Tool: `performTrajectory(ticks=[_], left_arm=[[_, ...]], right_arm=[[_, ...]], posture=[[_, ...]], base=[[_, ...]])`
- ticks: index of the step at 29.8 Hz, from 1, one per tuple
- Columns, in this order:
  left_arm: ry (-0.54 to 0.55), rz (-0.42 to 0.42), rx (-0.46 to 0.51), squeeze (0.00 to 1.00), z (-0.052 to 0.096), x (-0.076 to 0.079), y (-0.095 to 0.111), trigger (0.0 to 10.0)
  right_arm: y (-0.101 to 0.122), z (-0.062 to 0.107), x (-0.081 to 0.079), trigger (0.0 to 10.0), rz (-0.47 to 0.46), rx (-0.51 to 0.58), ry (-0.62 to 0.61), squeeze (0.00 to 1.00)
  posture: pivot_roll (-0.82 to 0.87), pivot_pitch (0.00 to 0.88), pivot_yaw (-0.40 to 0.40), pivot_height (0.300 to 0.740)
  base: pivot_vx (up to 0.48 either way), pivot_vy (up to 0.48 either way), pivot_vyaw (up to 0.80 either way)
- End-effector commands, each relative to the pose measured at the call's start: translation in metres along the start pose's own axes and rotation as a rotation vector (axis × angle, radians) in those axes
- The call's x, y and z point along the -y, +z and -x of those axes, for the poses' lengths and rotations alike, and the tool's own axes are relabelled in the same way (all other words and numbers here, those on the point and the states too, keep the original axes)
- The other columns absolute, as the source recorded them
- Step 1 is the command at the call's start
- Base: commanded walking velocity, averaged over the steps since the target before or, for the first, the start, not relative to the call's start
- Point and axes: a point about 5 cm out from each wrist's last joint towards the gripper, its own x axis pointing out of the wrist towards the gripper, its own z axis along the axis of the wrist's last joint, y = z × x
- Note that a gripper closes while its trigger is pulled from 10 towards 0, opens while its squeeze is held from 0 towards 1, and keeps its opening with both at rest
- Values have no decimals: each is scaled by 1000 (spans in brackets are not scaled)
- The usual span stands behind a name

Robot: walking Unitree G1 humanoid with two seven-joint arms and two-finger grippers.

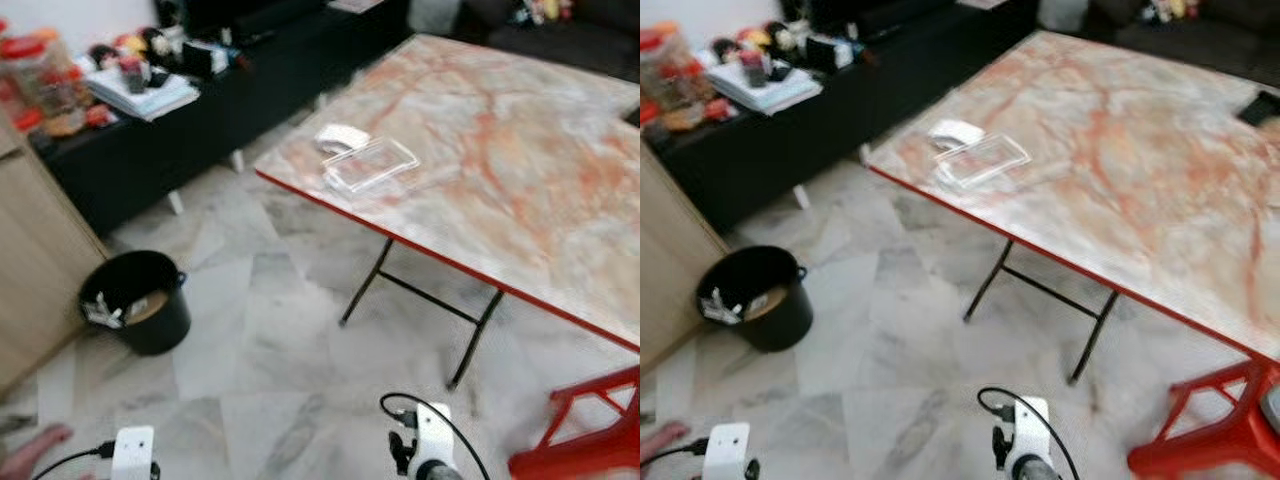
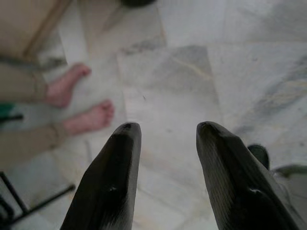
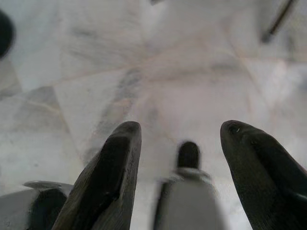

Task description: Picking trash to rubbish bin

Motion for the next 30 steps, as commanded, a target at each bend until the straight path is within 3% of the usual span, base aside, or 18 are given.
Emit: performTrajectory(ticks=[1, 8, 13, 30], left_arm=[[8, -2, -48, 0, 4, -3, -13, 10000], [8, 1, -47, 0, 3, -2, -13, 10000], [17, 2, -52, 0, 3, -5, -14, 10000], [7, -15, -42, 0, 4, -2, -13, 10000]], right_arm=[[-1, 0, 0, 10000, -1, -6, -3, 0], [-1, 0, 0, 10000, -2, -8, -1, 0], [-1, 0, -1, 10000, -3, -7, 0, 0], [0, 0, -1, 10000, 0, -3, 8, 0]], posture=[[150, 141, 46, 740], [151, 143, 47, 740], [151, 144, 49, 740], [149, 147, 44, 740]], base=[[0, 0, -788], [0, 0, -788], [0, 333, -788], [0, 0, -788]])
